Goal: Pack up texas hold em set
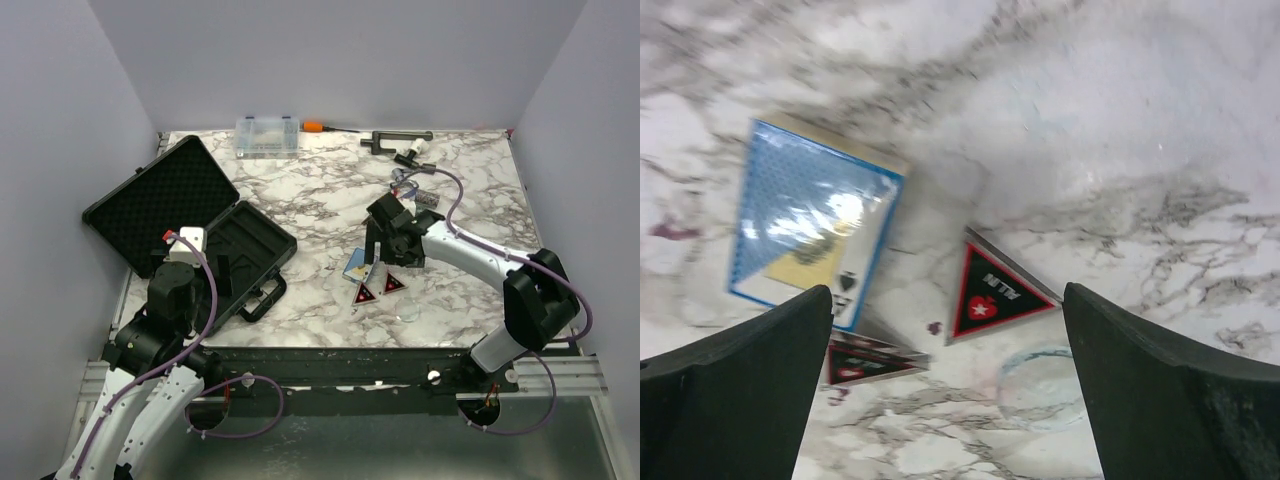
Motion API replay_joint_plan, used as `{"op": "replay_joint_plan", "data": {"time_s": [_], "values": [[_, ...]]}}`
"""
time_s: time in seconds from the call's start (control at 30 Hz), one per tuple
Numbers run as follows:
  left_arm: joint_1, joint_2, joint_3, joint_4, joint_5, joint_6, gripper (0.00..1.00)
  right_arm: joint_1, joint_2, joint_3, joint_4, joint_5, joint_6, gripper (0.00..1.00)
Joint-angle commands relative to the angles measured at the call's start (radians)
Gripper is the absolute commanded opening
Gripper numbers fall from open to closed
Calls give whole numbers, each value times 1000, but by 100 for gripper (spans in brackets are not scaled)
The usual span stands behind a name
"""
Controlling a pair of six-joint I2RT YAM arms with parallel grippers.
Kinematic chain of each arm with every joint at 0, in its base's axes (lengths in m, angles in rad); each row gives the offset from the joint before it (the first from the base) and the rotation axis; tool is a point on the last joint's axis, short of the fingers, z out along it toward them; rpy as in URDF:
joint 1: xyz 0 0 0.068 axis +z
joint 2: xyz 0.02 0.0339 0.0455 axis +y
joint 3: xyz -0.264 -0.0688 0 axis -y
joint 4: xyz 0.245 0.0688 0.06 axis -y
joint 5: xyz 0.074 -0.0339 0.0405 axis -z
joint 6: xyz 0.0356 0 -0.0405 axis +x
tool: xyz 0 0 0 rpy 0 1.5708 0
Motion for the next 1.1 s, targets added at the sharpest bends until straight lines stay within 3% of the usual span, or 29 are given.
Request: {"op": "replay_joint_plan", "data": {"time_s": [0.0, 0.3, 1.07], "values": [[-4, 1, -10, 5, -12, -5, 99, -8, -2, 134, -43, 36, -44, 100], [-4, -19, -13, 3, -12, -5, 99, -102, 106, 280, -63, 131, -85, 100], [-4, -20, -14, 4, -12, -5, 99, -348, 296, 438, -21, 80, -141, 100]]}}
